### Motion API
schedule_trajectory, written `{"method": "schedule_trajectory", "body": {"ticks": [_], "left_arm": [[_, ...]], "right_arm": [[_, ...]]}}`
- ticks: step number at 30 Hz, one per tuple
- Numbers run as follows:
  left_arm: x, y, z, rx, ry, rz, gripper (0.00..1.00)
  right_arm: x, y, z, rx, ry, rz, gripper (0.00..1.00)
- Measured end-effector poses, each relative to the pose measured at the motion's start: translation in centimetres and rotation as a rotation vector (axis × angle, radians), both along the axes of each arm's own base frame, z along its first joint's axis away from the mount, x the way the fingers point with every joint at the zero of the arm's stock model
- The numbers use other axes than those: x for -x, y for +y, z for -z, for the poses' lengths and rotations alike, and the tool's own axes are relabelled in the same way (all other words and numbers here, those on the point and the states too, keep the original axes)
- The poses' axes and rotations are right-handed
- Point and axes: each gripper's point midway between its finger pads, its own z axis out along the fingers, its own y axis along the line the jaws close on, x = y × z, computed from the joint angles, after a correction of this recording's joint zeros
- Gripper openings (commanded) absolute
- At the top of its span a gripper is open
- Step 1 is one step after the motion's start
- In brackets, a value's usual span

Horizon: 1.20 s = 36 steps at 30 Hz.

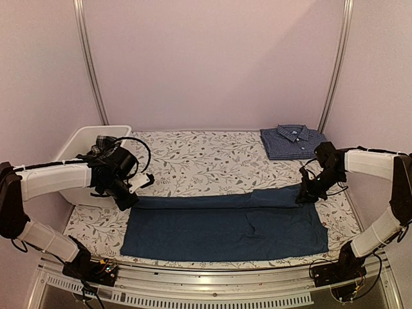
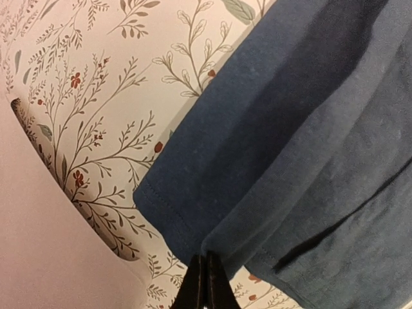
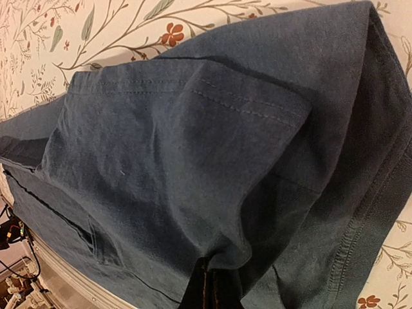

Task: Fold and stack the mixed laundry pile
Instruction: Fold the 1/3-folded T-shirt at the center of the board, then adjust the rectangle-folded T-shirt at the center of the board.

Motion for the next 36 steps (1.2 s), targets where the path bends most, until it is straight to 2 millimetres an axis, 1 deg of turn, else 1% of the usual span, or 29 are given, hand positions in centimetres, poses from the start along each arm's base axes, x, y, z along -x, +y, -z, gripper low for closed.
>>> {"method": "schedule_trajectory", "body": {"ticks": [6, 9, 12, 14, 15, 16, 18, 20, 21, 22, 23, 25, 27, 28, 30, 32, 33, 34, 35, 36], "left_arm": [[0.1, 0.4, 1.7, -0.049, 0.046, 0.001, 0.00], [0.1, 0.5, 2.0, -0.059, 0.055, 0.004, 0.00], [0.1, 0.6, 2.1, -0.067, 0.055, 0.004, 0.00], [0.1, 0.6, 2.1, -0.068, 0.055, 0.005, 0.05], [0.1, 0.6, 2.1, -0.068, 0.055, 0.006, 0.13], [0.1, 0.6, 2.1, -0.069, 0.055, 0.007, 0.19], [0.1, 0.7, 2.1, -0.074, 0.054, 0.006, 0.27], [0.1, 0.7, 2.0, -0.075, 0.053, 0.005, 0.34], [0.0, 0.6, 2.0, -0.071, 0.053, 0.001, 0.39], [-0.1, 0.4, 1.6, -0.061, 0.051, -0.002, 0.44], [-0.3, 0.1, 1.2, -0.048, 0.043, 0.000, 0.51], [-1.1, -0.8, -0.6, 0.007, 0.000, 0.002, 0.72], [-2.3, -1.9, -3.3, 0.073, -0.072, 0.003, 0.90], [-3.1, -2.6, -5.1, 0.120, -0.126, -0.001, 0.97], [-4.6, -3.9, -8.8, 0.206, -0.229, 0.002, 1.00], [-6.5, -5.5, -13.1, 0.319, -0.336, -0.013, 1.00], [-7.3, -6.2, -14.8, 0.370, -0.374, -0.022, 1.00], [-7.8, -6.8, -15.9, 0.410, -0.394, -0.026, 1.00], [-8.5, -7.8, -17.2, 0.463, -0.404, -0.024, 0.99], [-9.2, -8.8, -17.9, 0.503, -0.405, -0.019, 1.00]], "right_arm": [[0.2, 0.2, 0.0, -0.012, 0.011, 0.004, 0.00], [0.4, 0.4, 0.2, -0.024, 0.025, 0.001, 0.00], [0.8, 0.4, 0.8, -0.023, 0.051, 0.001, 0.00], [1.0, 0.3, 1.0, -0.023, 0.060, 0.001, 0.00], [1.0, 0.3, 1.1, -0.023, 0.065, 0.001, 0.02], [1.1, 0.4, 1.2, -0.024, 0.068, 0.001, 0.10], [1.2, 0.4, 1.4, -0.027, 0.082, 0.003, 0.28], [1.6, 0.4, 1.8, -0.028, 0.106, -0.002, 0.43], [1.7, 0.4, 1.9, -0.027, 0.119, 0.001, 0.47], [1.8, 0.4, 1.8, -0.023, 0.127, 0.001, 0.49], [1.8, 0.3, 1.6, -0.021, 0.132, 0.007, 0.51], [0.7, 0.3, 0.4, -0.015, 0.100, 0.009, 0.52], [-1.1, 0.2, -1.4, -0.020, 0.038, 0.019, 0.52], [-2.1, 0.2, -2.4, -0.024, -0.001, 0.025, 0.52], [-4.2, -0.1, -4.6, -0.035, -0.079, 0.040, 0.52], [-5.8, -0.2, -5.9, -0.041, -0.130, 0.046, 0.51], [-6.4, -0.1, -6.2, -0.045, -0.145, 0.044, 0.51], [-7.1, -0.1, -6.3, -0.050, -0.155, 0.038, 0.50], [-7.6, 0.1, -6.0, -0.054, -0.154, 0.031, 0.50], [-8.0, 0.2, -5.6, -0.059, -0.146, 0.024, 0.50]]}}
